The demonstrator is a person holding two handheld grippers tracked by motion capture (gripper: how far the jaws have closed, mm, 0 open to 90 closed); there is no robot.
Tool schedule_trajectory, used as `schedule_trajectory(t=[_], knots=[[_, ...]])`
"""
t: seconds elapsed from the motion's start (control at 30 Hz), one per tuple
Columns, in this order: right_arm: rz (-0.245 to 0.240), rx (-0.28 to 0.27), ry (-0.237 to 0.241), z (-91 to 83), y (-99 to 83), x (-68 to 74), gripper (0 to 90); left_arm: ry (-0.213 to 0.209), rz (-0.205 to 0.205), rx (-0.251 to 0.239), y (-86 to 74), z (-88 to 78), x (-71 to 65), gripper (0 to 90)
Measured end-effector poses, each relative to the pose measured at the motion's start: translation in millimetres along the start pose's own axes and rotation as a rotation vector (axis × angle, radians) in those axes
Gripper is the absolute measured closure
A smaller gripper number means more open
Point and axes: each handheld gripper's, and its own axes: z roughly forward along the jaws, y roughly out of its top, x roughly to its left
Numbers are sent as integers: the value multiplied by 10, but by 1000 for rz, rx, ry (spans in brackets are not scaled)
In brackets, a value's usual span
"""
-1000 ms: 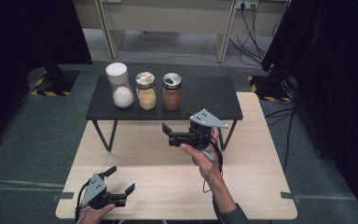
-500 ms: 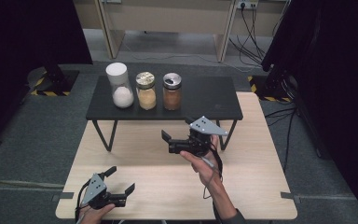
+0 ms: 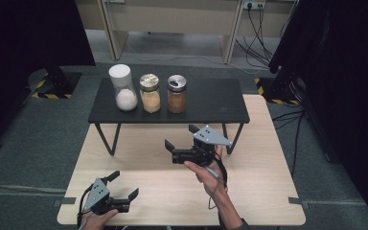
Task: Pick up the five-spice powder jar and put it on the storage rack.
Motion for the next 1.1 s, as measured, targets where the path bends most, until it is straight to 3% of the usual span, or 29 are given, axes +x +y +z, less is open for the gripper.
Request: schedule_trajectory(t=[1.1], knots=[[4, 20, 28, -21, -491, 97, 13, 2, -3, -1, -2, -6, 0, 25]])
